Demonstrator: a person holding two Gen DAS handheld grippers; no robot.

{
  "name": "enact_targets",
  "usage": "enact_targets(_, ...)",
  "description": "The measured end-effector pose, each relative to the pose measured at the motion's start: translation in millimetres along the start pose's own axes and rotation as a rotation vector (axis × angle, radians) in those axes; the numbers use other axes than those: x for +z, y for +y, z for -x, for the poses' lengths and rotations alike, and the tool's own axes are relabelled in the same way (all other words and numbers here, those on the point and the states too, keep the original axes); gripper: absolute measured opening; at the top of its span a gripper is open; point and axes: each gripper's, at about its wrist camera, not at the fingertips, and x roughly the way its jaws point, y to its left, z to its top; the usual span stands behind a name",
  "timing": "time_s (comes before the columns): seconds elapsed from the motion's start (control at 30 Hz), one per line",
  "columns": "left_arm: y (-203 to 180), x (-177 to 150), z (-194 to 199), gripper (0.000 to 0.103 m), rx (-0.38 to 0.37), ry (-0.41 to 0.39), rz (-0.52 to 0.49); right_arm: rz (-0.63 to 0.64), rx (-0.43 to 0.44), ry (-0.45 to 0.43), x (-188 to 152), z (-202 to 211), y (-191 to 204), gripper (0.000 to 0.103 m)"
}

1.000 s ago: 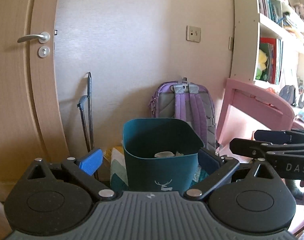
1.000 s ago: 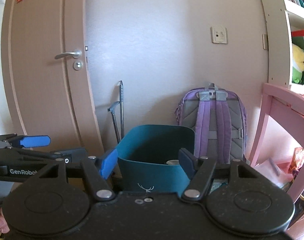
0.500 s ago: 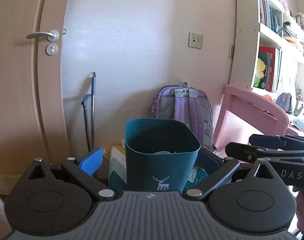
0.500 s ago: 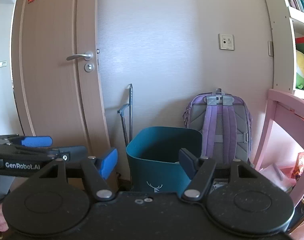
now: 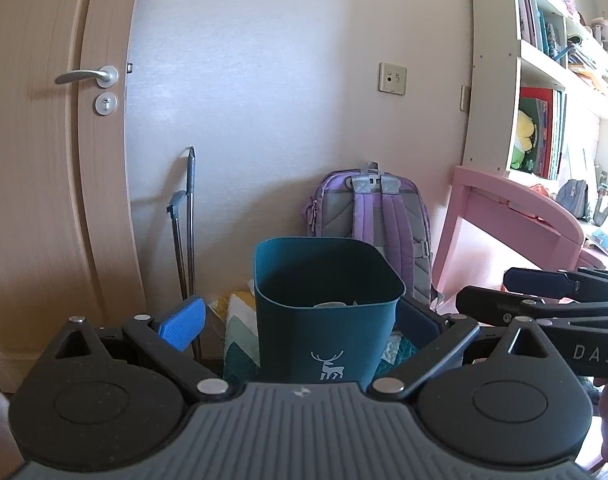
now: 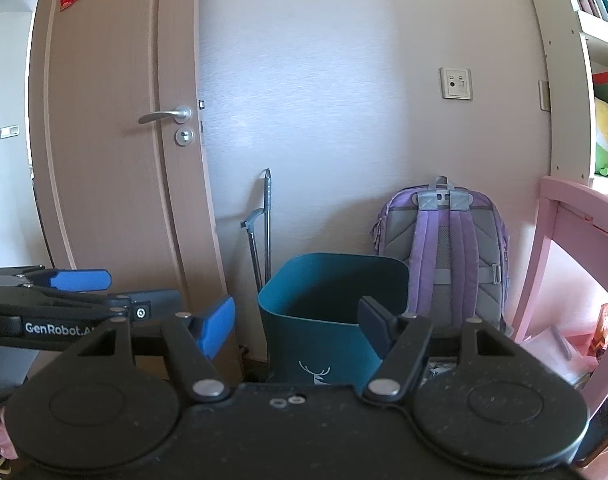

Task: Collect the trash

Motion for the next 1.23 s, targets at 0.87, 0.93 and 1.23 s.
enact_targets(0.87,0.5,-1.2,-0.1,0.102,0.004,0.0,0.005,-0.013,0.006,0.006,-0.6,-2.1,-3.0,0.068)
enact_targets(0.93,0.6,-1.6,0.1,0.102,0.002,0.0,0.006,-0.014,0.006,0.006,-0.5,-2.0,-3.2,0.068)
enact_targets(1.23,2.2,-2.5,-1.8,0.102,0.001,0.007,0.023,-0.018,0.004,0.007,-1.8,-2.7,-2.1,0.068)
